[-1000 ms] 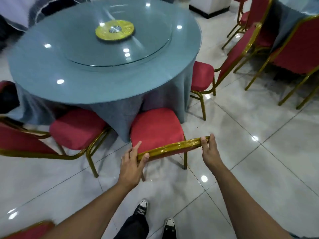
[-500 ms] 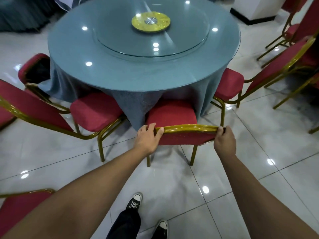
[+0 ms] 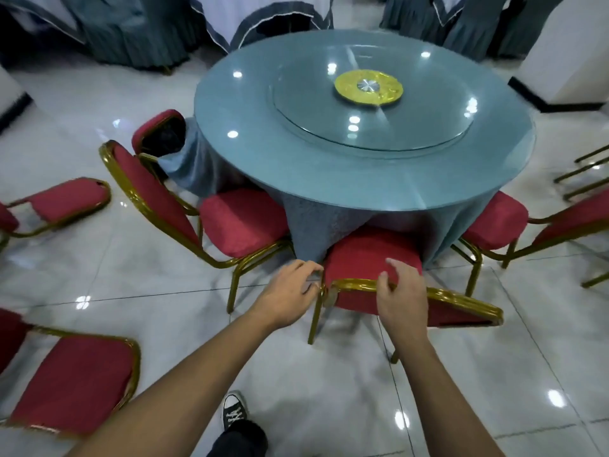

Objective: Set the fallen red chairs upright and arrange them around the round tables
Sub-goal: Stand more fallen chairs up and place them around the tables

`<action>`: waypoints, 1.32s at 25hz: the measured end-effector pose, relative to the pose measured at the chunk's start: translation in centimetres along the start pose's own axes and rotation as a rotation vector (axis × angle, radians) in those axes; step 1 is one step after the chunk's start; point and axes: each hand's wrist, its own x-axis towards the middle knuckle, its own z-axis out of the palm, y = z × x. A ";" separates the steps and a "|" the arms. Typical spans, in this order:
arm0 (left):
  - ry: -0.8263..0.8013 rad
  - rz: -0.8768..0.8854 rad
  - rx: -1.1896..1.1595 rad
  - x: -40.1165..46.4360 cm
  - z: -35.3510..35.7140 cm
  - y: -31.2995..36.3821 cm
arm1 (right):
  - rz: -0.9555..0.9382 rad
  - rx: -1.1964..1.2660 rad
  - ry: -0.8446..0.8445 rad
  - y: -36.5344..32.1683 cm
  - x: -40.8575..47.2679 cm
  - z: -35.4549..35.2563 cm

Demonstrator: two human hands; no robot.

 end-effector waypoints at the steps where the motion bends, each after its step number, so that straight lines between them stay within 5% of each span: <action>1: 0.034 -0.013 -0.006 -0.4 -1.5 -1.2 | -0.032 0.025 -0.024 -2.1 0.1 1.1; 22: 0.542 -0.413 -0.157 -10.8 -33.1 -33.5 | -0.396 0.301 -0.528 -46.7 -1.2 30.5; 33: 0.581 -0.563 -0.194 -1.8 -47.0 -51.7 | -0.484 0.338 -0.645 -63.9 6.9 50.4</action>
